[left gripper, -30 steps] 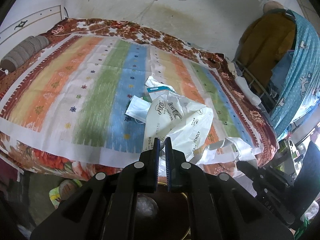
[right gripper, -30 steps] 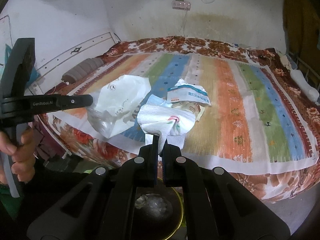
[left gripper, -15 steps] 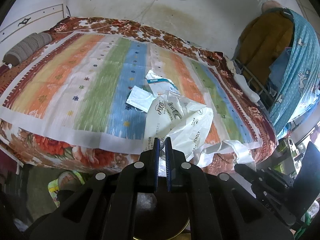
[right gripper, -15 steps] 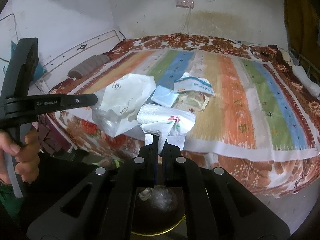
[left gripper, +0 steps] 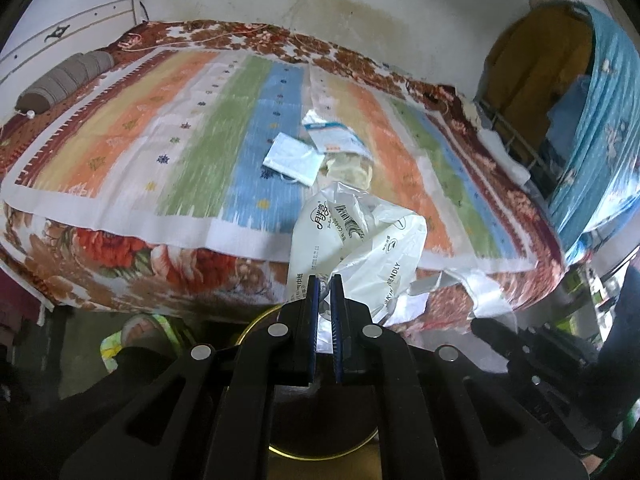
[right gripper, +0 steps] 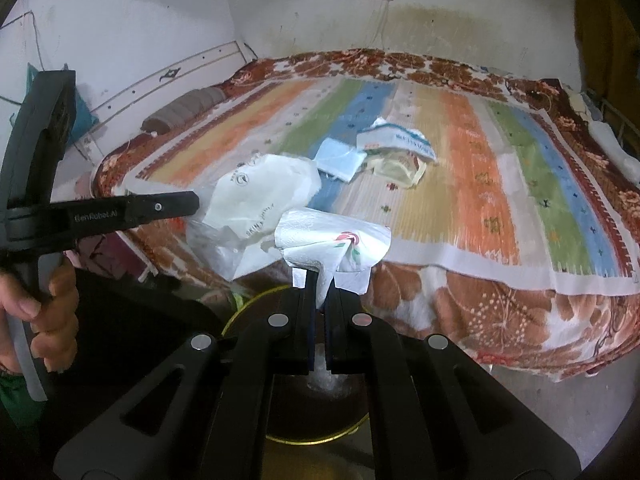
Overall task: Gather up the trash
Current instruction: 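Carry the white bag and tissue in both tools over the bin, then open both tools to drop the white bag and tissue into the bin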
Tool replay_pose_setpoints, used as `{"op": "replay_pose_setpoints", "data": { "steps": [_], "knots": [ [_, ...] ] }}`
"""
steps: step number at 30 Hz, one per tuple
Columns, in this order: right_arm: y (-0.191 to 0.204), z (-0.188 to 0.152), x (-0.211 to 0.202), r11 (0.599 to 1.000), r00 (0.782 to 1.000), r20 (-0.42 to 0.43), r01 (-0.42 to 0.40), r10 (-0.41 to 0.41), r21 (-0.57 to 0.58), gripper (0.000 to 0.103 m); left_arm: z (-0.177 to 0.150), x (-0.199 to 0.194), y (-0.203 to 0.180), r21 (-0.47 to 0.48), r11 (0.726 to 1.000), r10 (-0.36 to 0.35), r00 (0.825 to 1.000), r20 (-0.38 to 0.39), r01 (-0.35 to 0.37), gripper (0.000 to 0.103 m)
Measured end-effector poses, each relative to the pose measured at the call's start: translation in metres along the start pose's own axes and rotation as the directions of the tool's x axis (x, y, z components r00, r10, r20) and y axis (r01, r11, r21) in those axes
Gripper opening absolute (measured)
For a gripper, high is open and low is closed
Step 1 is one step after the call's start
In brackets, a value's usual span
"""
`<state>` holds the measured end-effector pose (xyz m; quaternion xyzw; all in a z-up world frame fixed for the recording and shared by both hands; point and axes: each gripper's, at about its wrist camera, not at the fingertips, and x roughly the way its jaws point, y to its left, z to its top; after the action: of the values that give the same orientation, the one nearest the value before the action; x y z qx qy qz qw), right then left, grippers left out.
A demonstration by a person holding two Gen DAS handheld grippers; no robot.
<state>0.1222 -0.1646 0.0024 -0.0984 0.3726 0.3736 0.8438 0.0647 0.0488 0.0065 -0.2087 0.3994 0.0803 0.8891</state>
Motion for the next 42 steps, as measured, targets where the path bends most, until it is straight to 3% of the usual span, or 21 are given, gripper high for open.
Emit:
{"op": "replay_pose_setpoints", "data": {
  "steps": [9, 17, 21, 26, 32, 33, 34, 36, 37, 42],
  "knots": [
    [0.000, -0.019, 0.016, 1.000, 0.995, -0.096, -0.006, 0.008, 0.023, 0.002, -0.018, 0.019, 0.001, -0.015, 0.999, 0.051, 0.996, -0.080, -0.052, 0.005],
    [-0.004, -0.032, 0.042, 0.999, 0.979, -0.205, 0.015, -0.005, 0.044, 0.002, -0.028, 0.044, 0.009, -0.075, 0.993, 0.076, 0.979, -0.189, -0.091, 0.005],
    [-0.006, -0.042, 0.058, 0.997, 0.961, -0.277, 0.018, 0.003, 0.072, 0.002, -0.035, 0.058, 0.011, -0.079, 0.988, 0.109, 0.963, -0.248, -0.132, 0.005],
    [-0.013, -0.050, 0.076, 0.992, 0.940, -0.341, 0.031, 0.013, 0.123, 0.002, -0.044, 0.078, 0.018, -0.133, 0.980, 0.097, 0.934, -0.343, -0.150, 0.006],
    [-0.021, -0.057, 0.097, 0.979, 0.915, -0.400, 0.030, 0.054, 0.201, 0.003, -0.051, 0.093, 0.023, -0.177, 0.972, 0.074, 0.916, -0.395, -0.155, 0.007],
    [-0.023, -0.058, 0.101, 0.975, 0.910, -0.411, 0.040, 0.054, 0.217, 0.006, -0.050, 0.096, 0.026, -0.193, 0.969, 0.064, 0.913, -0.403, -0.153, 0.009],
    [-0.026, -0.059, 0.104, 0.973, 0.905, -0.423, 0.050, 0.052, 0.226, 0.017, -0.050, 0.097, 0.029, -0.217, 0.964, 0.052, 0.912, -0.407, -0.152, 0.012],
    [-0.028, -0.060, 0.106, 0.971, 0.902, -0.428, 0.058, 0.049, 0.233, 0.024, -0.049, 0.098, 0.034, -0.242, 0.957, 0.050, 0.915, -0.400, -0.158, 0.036],
    [-0.029, -0.059, 0.106, 0.970, 0.902, -0.428, 0.059, 0.049, 0.236, 0.025, -0.047, 0.097, 0.036, -0.249, 0.955, 0.054, 0.918, -0.393, -0.163, 0.040],
    [-0.033, -0.052, 0.102, 0.967, 0.915, -0.402, 0.061, 0.044, 0.246, 0.033, -0.040, 0.092, 0.036, -0.251, 0.955, 0.058, 0.930, -0.362, -0.157, 0.044]
  ]
}}
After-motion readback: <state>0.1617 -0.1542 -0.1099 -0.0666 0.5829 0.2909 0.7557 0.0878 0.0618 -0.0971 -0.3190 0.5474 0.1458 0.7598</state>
